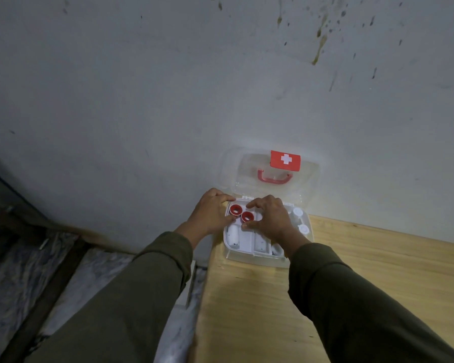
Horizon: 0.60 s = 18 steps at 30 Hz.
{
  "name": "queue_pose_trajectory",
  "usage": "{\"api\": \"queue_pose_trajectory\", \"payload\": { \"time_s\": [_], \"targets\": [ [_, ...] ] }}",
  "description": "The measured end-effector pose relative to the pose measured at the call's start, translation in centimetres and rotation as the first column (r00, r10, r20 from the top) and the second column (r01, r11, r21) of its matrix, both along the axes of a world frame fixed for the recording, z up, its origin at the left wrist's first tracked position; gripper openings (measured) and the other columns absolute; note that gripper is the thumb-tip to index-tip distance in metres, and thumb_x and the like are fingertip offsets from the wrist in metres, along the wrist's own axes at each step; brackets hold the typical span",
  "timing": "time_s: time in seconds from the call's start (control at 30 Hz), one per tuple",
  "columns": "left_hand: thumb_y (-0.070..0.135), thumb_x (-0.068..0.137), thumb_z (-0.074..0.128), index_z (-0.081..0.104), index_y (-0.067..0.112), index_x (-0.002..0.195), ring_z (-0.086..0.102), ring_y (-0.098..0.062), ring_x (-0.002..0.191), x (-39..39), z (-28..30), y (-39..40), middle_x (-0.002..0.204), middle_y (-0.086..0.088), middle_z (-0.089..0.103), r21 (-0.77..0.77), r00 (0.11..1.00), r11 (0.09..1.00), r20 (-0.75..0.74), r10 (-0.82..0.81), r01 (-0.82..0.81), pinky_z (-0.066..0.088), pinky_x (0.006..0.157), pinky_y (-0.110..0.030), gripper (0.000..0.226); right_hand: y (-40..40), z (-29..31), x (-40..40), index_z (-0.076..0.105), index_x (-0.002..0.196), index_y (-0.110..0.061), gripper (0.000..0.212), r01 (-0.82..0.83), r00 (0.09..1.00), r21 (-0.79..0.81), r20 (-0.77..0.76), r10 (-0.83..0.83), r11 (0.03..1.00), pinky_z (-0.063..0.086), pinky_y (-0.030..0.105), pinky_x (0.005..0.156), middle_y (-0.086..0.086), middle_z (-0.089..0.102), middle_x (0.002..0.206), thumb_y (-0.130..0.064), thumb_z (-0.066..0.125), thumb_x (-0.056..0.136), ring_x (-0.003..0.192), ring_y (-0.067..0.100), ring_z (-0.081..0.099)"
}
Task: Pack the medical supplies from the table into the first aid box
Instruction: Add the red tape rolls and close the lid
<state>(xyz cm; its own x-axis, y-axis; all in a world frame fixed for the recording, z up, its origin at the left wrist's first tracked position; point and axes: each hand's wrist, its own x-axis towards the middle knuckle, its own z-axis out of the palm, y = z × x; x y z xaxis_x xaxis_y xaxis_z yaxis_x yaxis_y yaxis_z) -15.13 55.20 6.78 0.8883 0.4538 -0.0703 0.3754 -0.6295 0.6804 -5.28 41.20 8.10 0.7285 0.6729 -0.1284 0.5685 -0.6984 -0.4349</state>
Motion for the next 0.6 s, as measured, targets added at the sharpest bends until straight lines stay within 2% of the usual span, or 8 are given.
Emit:
{"api": "queue_pose_trajectory", "payload": {
  "time_s": [0.07,0.17,0.27,0.37,0.47,0.6],
  "targets": [
    [0.026,0.081,0.072,0.06,0.021,0.119,0.051,-0.019,0.112,0.0,0.3,0.1,0.123,-0.002,0.05,-0.003,0.998,1.0,0.064,0.018,-0.018,0.039,0.091,-0.022,0.04,-0.2,0.0,0.0,0.061,0.111,-0.025,0.049,0.025,0.999,0.05,-0.025,-0.023,0.998,0.036,0.027,0.088,0.003,0.054,0.122,-0.038,0.08,0.069,0.109,0.019,0.045],
    [0.023,0.084,0.067,0.056,0.02,0.112,0.052,-0.018,0.109,0.2,1.2,0.1,0.124,-0.001,0.047,0.044,0.978,0.994,0.189,0.087,-0.097,0.044,0.087,-0.023,0.031,-1.0,0.9,0.0,0.055,0.108,-0.022,0.044,0.14,0.99,0.252,-0.042,-0.133,0.958,0.042,0.024,0.08,0.002,0.054,0.114,-0.036,0.077,0.073,0.099,0.016,0.051],
    [0.027,0.082,0.066,0.049,0.02,0.119,0.048,-0.02,0.114,0.8,2.5,0.0,0.129,-0.005,0.043,0.151,0.93,0.972,0.348,0.117,-0.179,0.046,0.095,-0.033,0.041,-2.3,2.5,-0.2,0.045,0.118,-0.021,0.051,0.154,0.977,0.449,0.065,-0.204,0.88,0.045,0.023,0.075,0.001,0.051,0.115,-0.039,0.071,0.078,0.093,0.012,0.05],
    [0.029,0.082,0.066,0.046,0.021,0.127,0.043,-0.022,0.121,1.8,4.0,-0.2,0.134,-0.008,0.041,0.242,0.896,0.948,0.436,0.086,-0.209,0.04,0.1,-0.039,0.05,-3.4,3.7,0.0,0.036,0.131,-0.026,0.065,0.103,0.972,0.484,0.137,-0.191,0.869,0.05,0.024,0.075,-0.003,0.046,0.119,-0.039,0.071,0.078,0.09,0.011,0.049],
    [0.03,0.084,0.063,0.042,0.021,0.133,0.039,-0.022,0.126,2.9,5.6,-0.6,0.138,-0.007,0.039,0.312,0.896,0.931,0.443,0.033,-0.189,0.036,0.102,-0.04,0.055,-4.1,4.4,0.4,0.029,0.137,-0.032,0.074,0.107,0.968,0.51,0.143,-0.207,0.853,0.053,0.024,0.072,0.0,0.046,0.127,-0.04,0.072,0.077,0.091,0.011,0.051],
    [0.033,0.088,0.058,0.035,0.021,0.14,0.031,-0.022,0.135,4.8,7.1,-1.2,0.146,-0.004,0.036,0.376,0.953,0.923,0.301,-0.033,-0.086,0.03,0.107,-0.041,0.059,-4.1,6.0,0.9,0.016,0.145,-0.03,0.084,0.112,0.986,0.533,0.047,-0.162,0.839,0.053,0.027,0.08,0.004,0.041,0.141,-0.04,0.068,0.081,0.108,0.009,0.046]
  ]
}}
